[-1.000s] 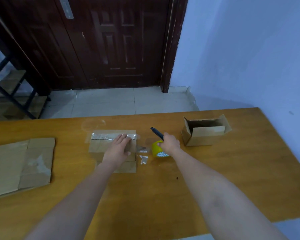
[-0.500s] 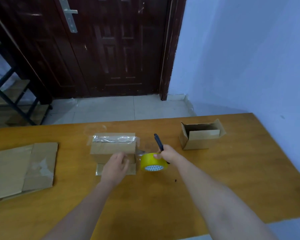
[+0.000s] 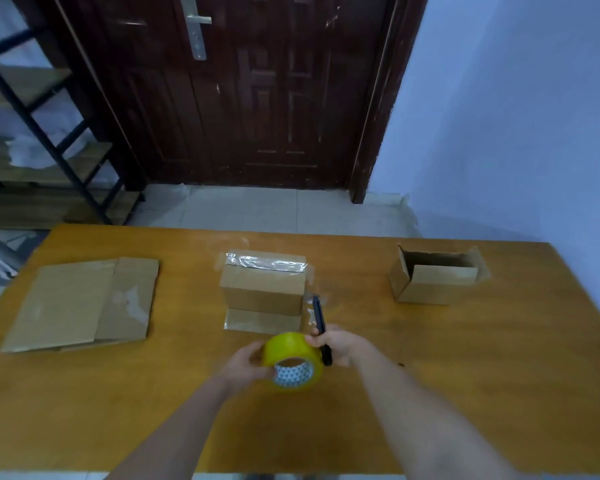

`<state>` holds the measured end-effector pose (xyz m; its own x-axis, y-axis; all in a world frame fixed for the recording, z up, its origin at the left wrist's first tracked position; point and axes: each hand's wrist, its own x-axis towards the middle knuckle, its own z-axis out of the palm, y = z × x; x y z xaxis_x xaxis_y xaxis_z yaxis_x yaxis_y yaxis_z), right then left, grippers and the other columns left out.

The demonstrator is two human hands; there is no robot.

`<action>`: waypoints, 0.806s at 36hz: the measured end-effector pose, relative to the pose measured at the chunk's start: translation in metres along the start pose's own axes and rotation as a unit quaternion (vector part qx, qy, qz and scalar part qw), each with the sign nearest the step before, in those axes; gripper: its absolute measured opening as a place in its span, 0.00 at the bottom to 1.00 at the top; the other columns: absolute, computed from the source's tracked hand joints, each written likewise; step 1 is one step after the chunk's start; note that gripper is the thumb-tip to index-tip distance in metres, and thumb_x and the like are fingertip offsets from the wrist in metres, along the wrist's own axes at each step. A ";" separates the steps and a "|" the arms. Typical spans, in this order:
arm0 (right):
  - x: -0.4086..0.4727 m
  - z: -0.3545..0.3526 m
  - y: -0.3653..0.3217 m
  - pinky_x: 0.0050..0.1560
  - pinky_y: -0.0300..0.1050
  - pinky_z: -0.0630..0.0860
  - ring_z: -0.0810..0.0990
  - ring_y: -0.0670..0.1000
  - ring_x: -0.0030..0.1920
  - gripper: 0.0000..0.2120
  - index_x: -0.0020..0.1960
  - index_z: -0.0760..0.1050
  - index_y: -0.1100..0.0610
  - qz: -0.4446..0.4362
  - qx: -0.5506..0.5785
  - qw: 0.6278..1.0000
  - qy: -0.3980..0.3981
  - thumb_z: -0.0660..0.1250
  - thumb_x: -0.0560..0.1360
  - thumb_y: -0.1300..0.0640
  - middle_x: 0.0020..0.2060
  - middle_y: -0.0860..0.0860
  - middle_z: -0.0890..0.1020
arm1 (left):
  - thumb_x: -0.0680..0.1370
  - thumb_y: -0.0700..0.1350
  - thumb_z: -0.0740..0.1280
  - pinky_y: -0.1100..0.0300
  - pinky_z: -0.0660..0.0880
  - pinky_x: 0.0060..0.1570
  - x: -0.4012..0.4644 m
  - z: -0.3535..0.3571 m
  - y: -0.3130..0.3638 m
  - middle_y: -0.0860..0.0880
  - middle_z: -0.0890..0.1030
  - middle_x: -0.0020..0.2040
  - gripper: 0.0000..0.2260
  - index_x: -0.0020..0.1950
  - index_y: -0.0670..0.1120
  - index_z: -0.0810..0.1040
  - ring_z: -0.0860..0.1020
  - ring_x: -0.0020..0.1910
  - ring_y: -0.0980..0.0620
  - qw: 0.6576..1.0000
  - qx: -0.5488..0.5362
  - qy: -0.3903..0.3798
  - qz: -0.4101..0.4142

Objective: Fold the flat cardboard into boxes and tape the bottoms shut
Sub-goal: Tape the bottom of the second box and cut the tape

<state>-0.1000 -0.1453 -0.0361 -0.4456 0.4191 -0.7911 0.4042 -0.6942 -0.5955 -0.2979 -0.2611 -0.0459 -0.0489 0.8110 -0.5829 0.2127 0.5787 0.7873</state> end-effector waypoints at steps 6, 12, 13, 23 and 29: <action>0.008 0.030 -0.002 0.64 0.52 0.65 0.72 0.55 0.64 0.11 0.52 0.69 0.57 0.010 -0.144 0.989 0.013 0.70 0.75 0.60 0.60 0.55 0.76 | 0.71 0.44 0.73 0.53 0.76 0.52 -0.014 -0.031 -0.021 0.42 0.73 0.62 0.32 0.70 0.43 0.61 0.75 0.60 0.43 0.990 0.133 0.014 -0.042; 0.013 0.041 -0.014 0.61 0.52 0.74 0.81 0.48 0.56 0.11 0.42 0.66 0.55 0.030 -0.248 0.967 -0.040 0.68 0.76 0.59 0.58 0.55 0.82 | 0.76 0.47 0.68 0.56 0.73 0.44 -0.024 -0.067 -0.039 0.46 0.76 0.55 0.23 0.68 0.44 0.64 0.76 0.48 0.48 0.967 0.228 0.076 -0.087; 0.010 0.043 -0.016 0.61 0.52 0.73 0.81 0.48 0.55 0.10 0.42 0.66 0.55 0.034 -0.260 0.964 -0.047 0.68 0.76 0.59 0.58 0.54 0.82 | 0.77 0.46 0.67 0.55 0.73 0.46 -0.023 -0.072 -0.041 0.44 0.76 0.56 0.22 0.68 0.43 0.65 0.76 0.49 0.47 0.963 0.241 0.087 -0.088; 0.007 0.044 -0.003 0.48 0.47 0.77 0.79 0.47 0.40 0.12 0.58 0.70 0.58 0.066 -0.334 0.940 -0.008 0.66 0.77 0.55 0.43 0.50 0.81 | 0.81 0.42 0.60 0.53 0.69 0.62 -0.013 -0.119 -0.060 0.41 0.69 0.70 0.21 0.74 0.43 0.63 0.70 0.67 0.42 0.916 0.370 0.117 -0.107; 0.009 0.039 0.012 0.30 0.38 0.63 0.65 0.47 0.31 0.05 0.46 0.64 0.56 0.056 -0.465 0.877 0.105 0.56 0.80 0.60 0.34 0.50 0.67 | 0.81 0.39 0.58 0.53 0.71 0.58 -0.006 -0.146 -0.071 0.42 0.70 0.69 0.18 0.71 0.48 0.66 0.73 0.64 0.42 0.898 0.415 0.098 -0.112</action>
<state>-0.1304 -0.1725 -0.0449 -0.2435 0.5454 -0.8021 0.9566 -0.0014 -0.2914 -0.4550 -0.2944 -0.0686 -0.3342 0.7283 -0.5982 0.8261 0.5319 0.1862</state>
